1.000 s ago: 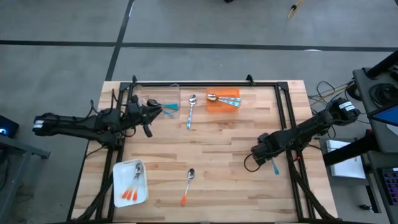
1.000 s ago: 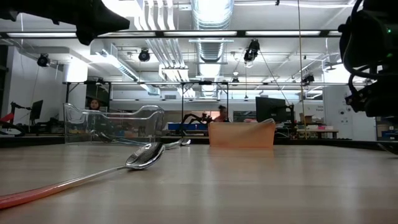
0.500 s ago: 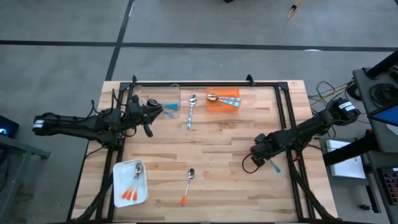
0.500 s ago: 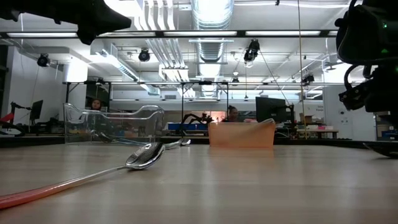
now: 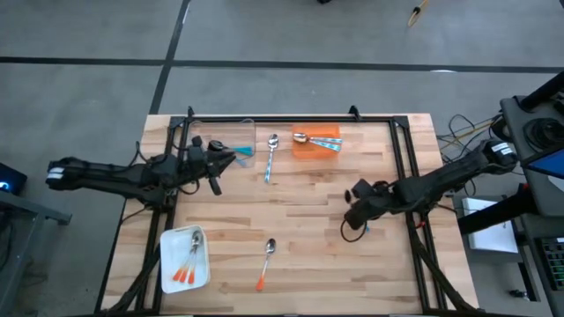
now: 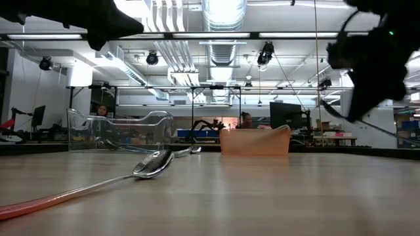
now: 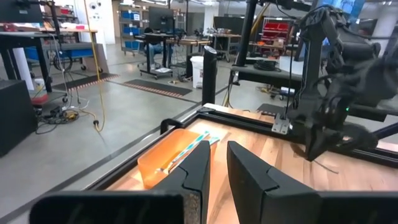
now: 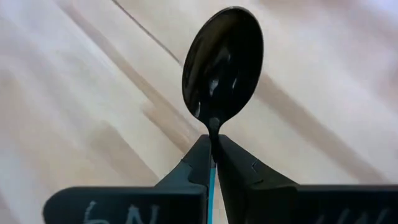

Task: Sort silverware by color (type)
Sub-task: Put the blue spoon into the transparent bin

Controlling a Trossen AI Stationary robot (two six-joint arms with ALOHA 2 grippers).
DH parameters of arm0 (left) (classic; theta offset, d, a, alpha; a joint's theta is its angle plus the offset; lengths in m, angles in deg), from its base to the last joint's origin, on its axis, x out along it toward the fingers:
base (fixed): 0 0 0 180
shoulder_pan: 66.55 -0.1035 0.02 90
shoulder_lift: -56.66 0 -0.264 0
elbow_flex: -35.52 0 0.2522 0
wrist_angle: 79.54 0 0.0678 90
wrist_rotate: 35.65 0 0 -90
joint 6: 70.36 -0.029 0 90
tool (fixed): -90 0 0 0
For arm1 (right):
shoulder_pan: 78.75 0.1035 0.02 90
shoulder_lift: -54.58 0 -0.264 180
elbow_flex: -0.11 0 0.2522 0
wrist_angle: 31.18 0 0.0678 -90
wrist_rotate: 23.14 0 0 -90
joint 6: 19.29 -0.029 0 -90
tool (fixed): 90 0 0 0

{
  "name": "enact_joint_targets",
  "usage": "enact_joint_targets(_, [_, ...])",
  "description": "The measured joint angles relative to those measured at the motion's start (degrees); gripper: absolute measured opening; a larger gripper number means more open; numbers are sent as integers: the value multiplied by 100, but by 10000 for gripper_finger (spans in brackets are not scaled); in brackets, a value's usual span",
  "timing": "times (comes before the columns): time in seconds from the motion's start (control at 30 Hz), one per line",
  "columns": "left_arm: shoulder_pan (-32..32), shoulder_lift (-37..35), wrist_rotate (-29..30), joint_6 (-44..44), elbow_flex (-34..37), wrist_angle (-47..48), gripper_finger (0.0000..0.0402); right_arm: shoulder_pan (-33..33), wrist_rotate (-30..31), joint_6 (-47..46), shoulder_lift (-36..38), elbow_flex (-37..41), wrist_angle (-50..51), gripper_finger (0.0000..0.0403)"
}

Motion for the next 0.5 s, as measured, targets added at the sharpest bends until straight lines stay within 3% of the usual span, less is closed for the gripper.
enact_joint_targets(0.2, [0,526,-5,-3,0,-508,36,-127,783,1347,65,-319,-1150,9])
enact_joint_targets(0.5, [0,1206,-12,-2,0,-1093,36,-642,927,3197,-224,-623,-2795,9])
